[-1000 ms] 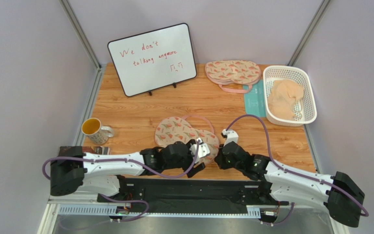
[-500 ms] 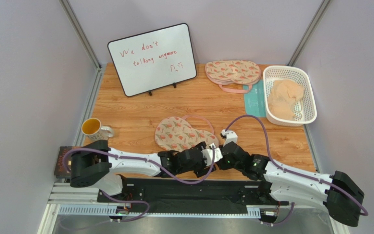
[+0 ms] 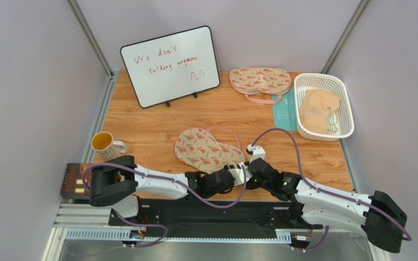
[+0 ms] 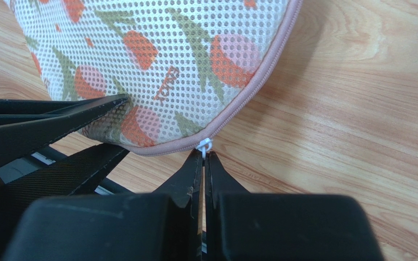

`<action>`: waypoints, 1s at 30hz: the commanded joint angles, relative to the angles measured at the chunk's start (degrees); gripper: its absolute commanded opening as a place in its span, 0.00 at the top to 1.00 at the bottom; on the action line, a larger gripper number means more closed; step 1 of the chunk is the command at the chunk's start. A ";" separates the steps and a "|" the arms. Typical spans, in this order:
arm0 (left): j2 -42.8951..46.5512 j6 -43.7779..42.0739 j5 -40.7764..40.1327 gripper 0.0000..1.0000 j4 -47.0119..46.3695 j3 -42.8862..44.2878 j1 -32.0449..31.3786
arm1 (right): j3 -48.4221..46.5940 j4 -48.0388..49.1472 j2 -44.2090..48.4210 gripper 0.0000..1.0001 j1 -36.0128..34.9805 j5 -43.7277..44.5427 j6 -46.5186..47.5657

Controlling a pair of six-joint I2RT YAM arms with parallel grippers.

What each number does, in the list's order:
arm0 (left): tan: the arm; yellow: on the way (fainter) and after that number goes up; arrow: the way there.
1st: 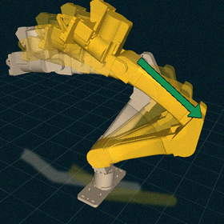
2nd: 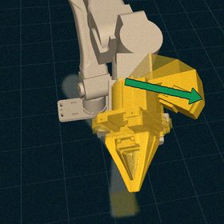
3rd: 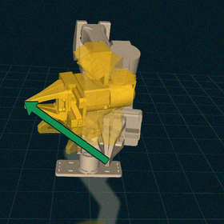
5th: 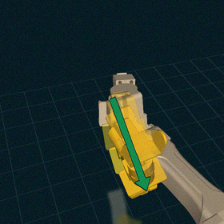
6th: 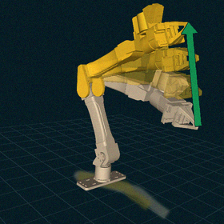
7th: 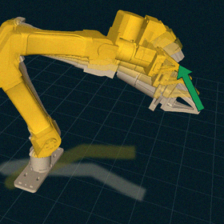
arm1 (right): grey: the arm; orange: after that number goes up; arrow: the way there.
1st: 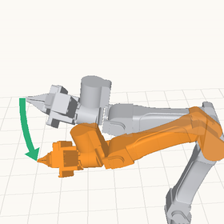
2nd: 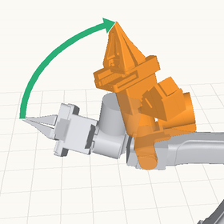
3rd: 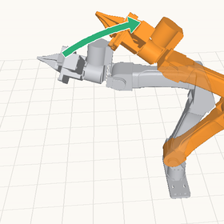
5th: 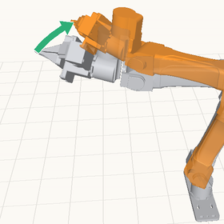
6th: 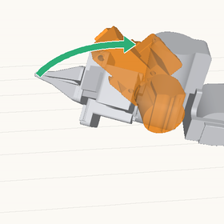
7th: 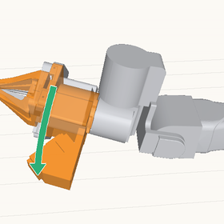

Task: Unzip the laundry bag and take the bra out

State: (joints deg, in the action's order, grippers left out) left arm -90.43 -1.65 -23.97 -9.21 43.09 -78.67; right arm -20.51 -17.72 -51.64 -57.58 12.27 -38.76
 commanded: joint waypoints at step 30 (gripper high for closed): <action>23.28 6.48 -6.44 1.00 3.49 -19.18 -2.62 | -4.54 0.57 -5.31 1.00 3.88 2.14 2.99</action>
State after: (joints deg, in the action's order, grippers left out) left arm -71.07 2.74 -27.59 -9.89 26.17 -80.97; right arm -23.11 -17.41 -56.05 -54.65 11.81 -37.54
